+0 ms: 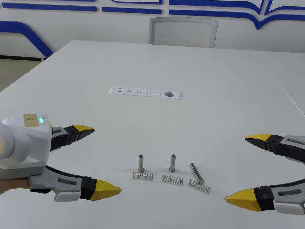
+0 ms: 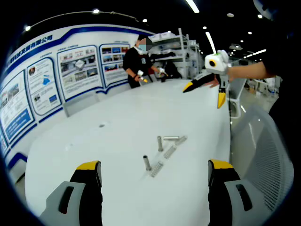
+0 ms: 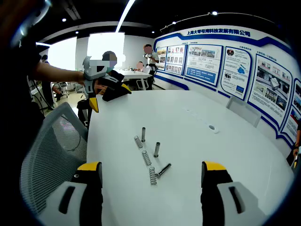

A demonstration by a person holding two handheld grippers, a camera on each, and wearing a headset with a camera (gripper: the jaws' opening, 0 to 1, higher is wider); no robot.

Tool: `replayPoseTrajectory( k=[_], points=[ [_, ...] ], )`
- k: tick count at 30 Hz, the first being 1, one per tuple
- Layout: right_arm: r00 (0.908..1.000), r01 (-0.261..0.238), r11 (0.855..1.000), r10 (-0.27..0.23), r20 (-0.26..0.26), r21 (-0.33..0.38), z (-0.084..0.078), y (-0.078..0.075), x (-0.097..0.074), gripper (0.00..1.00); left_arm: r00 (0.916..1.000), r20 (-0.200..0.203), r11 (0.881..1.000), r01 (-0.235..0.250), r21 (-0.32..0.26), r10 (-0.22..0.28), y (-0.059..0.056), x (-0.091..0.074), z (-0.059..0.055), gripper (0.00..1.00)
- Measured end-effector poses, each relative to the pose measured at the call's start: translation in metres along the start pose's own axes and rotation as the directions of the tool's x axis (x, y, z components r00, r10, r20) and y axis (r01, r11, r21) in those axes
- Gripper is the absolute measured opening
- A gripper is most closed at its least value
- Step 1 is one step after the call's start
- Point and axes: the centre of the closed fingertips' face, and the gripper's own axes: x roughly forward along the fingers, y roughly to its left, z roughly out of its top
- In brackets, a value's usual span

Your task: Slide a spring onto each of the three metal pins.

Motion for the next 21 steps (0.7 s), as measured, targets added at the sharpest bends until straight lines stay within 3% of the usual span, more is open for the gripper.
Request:
replayPoseTrajectory(
  k=[7, 10, 14, 21],
  points=[
    [1.0000, 0.005, 1.000, -0.005, -0.002, 0.013, -0.003, -0.001, 0.001, 0.88, 1.0000, -0.004, 1.000, 0.002, -0.005, -0.002, -0.001, 0.000, 0.000, 0.95],
    [1.0000, -0.003, 1.000, 0.003, 0.003, 0.013, -0.003, 0.000, 0.003, 0.87, 0.9988, 0.048, 1.000, 0.003, -0.009, -0.002, -0.002, -0.001, 0.015, 0.94],
    [0.9999, -0.014, 1.000, 0.014, 0.003, 0.018, -0.003, 0.003, 0.008, 0.87, 0.9999, 0.015, 1.000, 0.004, 0.009, -0.004, 0.000, 0.000, 0.013, 0.93],
    [0.9998, -0.020, 1.000, 0.020, 0.009, 0.018, -0.001, 0.003, 0.012, 0.87, 1.0000, 0.007, 1.000, -0.001, -0.006, 0.001, 0.003, -0.003, 0.007, 0.92]
  ],
)
